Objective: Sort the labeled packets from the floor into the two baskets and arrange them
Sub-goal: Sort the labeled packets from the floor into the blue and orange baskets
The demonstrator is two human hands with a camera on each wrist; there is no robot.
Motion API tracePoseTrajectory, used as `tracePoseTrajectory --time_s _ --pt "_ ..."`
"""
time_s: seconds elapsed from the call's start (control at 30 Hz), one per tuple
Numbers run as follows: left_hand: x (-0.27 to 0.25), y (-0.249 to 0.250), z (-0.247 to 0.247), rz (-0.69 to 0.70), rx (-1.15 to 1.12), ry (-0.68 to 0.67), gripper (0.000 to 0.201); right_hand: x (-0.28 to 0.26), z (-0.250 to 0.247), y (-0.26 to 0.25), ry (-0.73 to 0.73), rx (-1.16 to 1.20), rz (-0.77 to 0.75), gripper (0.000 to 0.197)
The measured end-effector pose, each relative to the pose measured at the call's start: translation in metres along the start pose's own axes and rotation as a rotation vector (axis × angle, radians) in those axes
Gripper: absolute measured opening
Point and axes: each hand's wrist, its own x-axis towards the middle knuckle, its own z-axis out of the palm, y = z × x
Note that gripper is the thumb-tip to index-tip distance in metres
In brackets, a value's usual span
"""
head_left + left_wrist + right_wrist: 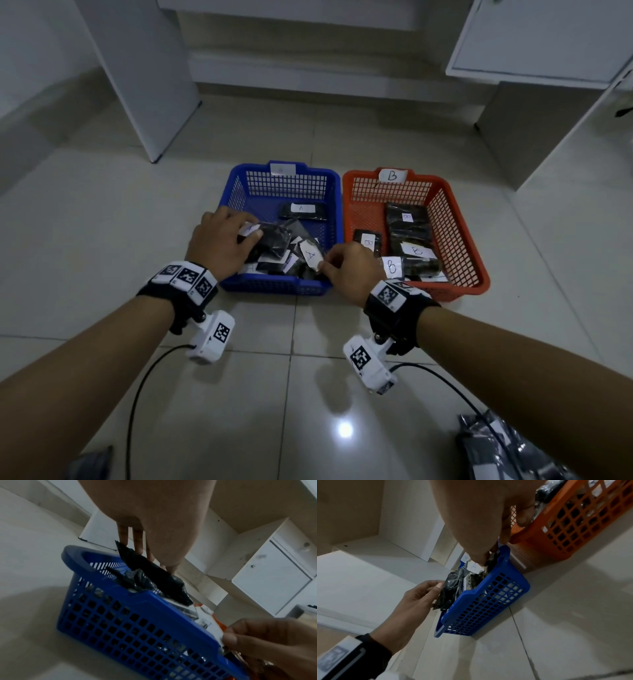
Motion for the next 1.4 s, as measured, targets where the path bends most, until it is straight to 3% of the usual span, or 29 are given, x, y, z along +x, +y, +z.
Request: tracePoseTrajectory --time_s 0.23,0.4,0.6,0.9,1.0,1.13,1.2,1.3,1.4 --pt "-0.013 -0.005 -0.017 0.019 -0.155 -0.161 0.039 -0.006 -0.006 0.002 -0.001 0.038 -0.071 0.014" --pt "-0.017 -0.008 -0.028 0.022 -0.248 -0.086 0.025 -0.016 -0.011 -0.008 0.053 0.028 -0.129 0.013" --pt "-0.037 -0.026 -0.048 -0.029 -0.302 -0.056 0.008 -0.038 -0.007 -0.019 0.041 0.019 -0.241 0.026" --pt "-0.111 -0.078 -0.065 -0.198 -0.347 -0.089 0.007 -0.074 0.042 -0.039 -0.065 -0.006 -0.529 0.023" --pt "-0.143 -0.093 -0.074 -0.236 -0.335 -0.216 0.008 -0.093 0.064 -0.051 -0.289 -0.051 -0.594 0.025" --pt "-0.186 -0.123 -0.088 -0.298 -0.137 -0.659 0.024 -0.111 0.099 -0.072 -0.62 -0.161 -0.54 0.034" --pt "-0.208 -0.135 -0.095 -0.334 -0.039 -0.803 0.039 -0.119 0.116 -0.086 -0.71 -0.215 -0.54 0.034" --pt "-0.238 -0.151 -0.101 -0.403 -0.007 -0.88 0.052 -0.134 0.142 -0.107 -0.788 -0.227 -0.564 0.034" --pt "-0.265 -0.162 -0.1 -0.376 0.091 -0.902 0.055 -0.155 0.169 -0.127 -0.833 -0.221 -0.668 0.036"
